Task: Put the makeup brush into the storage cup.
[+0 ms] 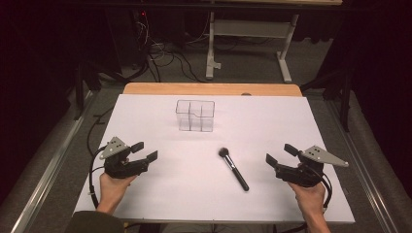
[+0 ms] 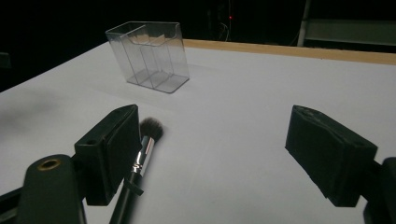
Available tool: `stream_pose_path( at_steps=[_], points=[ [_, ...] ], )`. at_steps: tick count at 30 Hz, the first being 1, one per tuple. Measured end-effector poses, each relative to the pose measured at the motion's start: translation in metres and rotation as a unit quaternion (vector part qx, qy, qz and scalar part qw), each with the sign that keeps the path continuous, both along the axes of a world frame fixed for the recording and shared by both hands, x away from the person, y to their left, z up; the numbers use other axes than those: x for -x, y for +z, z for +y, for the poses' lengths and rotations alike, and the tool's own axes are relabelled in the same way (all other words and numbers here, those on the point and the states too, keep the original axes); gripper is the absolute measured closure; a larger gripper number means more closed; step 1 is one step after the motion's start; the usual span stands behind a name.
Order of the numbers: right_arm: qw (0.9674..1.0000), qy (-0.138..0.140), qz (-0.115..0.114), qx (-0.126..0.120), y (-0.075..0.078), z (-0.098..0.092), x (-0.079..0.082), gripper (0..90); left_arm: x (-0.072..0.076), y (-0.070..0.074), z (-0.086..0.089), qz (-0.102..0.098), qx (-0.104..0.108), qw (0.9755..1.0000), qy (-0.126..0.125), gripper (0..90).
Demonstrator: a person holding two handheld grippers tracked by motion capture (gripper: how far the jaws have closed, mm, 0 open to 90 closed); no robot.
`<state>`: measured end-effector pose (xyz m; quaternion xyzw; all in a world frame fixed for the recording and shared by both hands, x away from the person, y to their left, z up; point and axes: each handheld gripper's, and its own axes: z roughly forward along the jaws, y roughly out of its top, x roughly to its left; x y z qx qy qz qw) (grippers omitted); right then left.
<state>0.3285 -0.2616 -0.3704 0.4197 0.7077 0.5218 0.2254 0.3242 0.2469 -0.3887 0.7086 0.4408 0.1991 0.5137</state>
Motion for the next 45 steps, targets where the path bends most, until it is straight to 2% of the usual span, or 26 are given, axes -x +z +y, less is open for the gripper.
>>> stream_pose_path(
  at_steps=[19,33,45],
  points=[
    [0.9994,0.033,0.007,-0.006,0.006,0.023,-0.005,20.9,0.000,0.000,-0.001,0.001,0.000,1.0000,-0.002,32.1],
    [0.9979,0.065,0.001,-0.005,0.010,0.053,-0.013,22.0,-0.001,0.000,-0.003,0.003,-0.004,1.0000,-0.003,32.1],
    [0.9968,0.080,-0.003,-0.007,0.012,0.074,-0.020,22.3,-0.001,0.000,-0.003,0.006,-0.002,1.0000,-0.003,31.9]
  ],
)
